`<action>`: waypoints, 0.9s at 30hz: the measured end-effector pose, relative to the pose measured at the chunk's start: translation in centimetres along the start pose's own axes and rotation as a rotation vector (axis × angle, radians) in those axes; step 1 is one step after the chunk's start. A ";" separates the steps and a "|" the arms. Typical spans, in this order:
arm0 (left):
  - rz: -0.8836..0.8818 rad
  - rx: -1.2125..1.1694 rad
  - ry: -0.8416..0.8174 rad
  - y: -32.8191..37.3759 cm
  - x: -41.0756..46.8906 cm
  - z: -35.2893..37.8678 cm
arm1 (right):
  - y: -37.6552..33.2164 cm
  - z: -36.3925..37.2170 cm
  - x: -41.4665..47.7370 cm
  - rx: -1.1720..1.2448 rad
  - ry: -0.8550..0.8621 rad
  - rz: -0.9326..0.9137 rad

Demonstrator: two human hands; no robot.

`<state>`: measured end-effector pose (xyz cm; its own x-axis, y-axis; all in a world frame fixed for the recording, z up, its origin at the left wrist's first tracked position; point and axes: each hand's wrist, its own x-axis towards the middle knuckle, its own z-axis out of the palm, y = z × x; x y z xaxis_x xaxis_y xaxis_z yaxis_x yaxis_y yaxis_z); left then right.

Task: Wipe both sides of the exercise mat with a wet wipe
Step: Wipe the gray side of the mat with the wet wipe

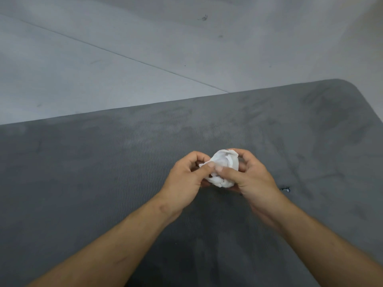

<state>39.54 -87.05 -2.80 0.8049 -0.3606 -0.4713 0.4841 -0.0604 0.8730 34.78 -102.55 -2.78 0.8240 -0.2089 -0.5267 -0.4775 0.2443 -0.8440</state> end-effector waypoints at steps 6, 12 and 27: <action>-0.094 -0.294 0.101 1.4 0.1 -1.2 | -0.5 -0.1 0.9 -0.245 0.154 -0.012; -0.157 -0.474 0.263 1.1 1.0 -1.8 | -0.7 -0.3 1.1 0.071 0.110 0.071; -0.356 -0.405 0.018 0.7 1.0 -2.1 | -0.1 -0.7 1.8 0.060 0.327 0.092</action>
<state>41.41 -85.54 -2.97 0.5708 -0.3667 -0.7347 0.8189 0.1888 0.5420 36.12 -103.63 -3.76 0.6327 -0.4735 -0.6128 -0.5184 0.3289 -0.7894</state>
